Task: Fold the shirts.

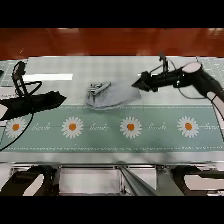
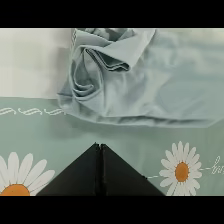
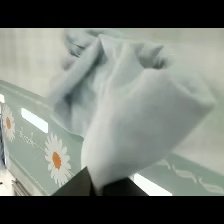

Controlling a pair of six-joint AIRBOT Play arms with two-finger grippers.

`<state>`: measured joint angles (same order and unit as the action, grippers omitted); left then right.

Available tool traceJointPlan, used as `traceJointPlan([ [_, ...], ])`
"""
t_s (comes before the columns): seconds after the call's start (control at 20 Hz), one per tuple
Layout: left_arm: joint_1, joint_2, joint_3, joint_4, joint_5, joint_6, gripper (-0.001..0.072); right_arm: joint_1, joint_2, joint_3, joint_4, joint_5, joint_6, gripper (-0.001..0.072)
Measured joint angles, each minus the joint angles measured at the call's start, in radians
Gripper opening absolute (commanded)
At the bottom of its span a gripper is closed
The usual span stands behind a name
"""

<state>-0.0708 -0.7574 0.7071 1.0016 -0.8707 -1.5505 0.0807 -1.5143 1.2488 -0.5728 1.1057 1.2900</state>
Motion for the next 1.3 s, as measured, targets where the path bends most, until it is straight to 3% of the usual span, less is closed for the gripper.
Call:
traceJointPlan([
  [0.35, 0.000, 0.000, 0.000, -0.007, 0.012, 0.000, 0.0032, -0.087, 0.005, 0.546, -0.338, 0.246, 0.194, 0.0029],
  [0.5, 0.000, 0.000, 0.000, -0.007, 0.014, 0.000, 0.0032, -0.210, 0.010, 0.666, -0.388, 0.336, 0.232, 0.0029],
  [1.05, 0.001, 0.000, 0.000, -0.007, 0.027, 0.016, 0.0032, -0.872, 0.074, 0.743, -0.349, 0.566, 0.300, 0.0028],
  [1.3, 0.001, -0.001, 0.000, -0.007, 0.071, 0.024, 0.0032, -1.088, 0.092, 0.736, -0.457, 0.693, 0.311, 0.0028],
])
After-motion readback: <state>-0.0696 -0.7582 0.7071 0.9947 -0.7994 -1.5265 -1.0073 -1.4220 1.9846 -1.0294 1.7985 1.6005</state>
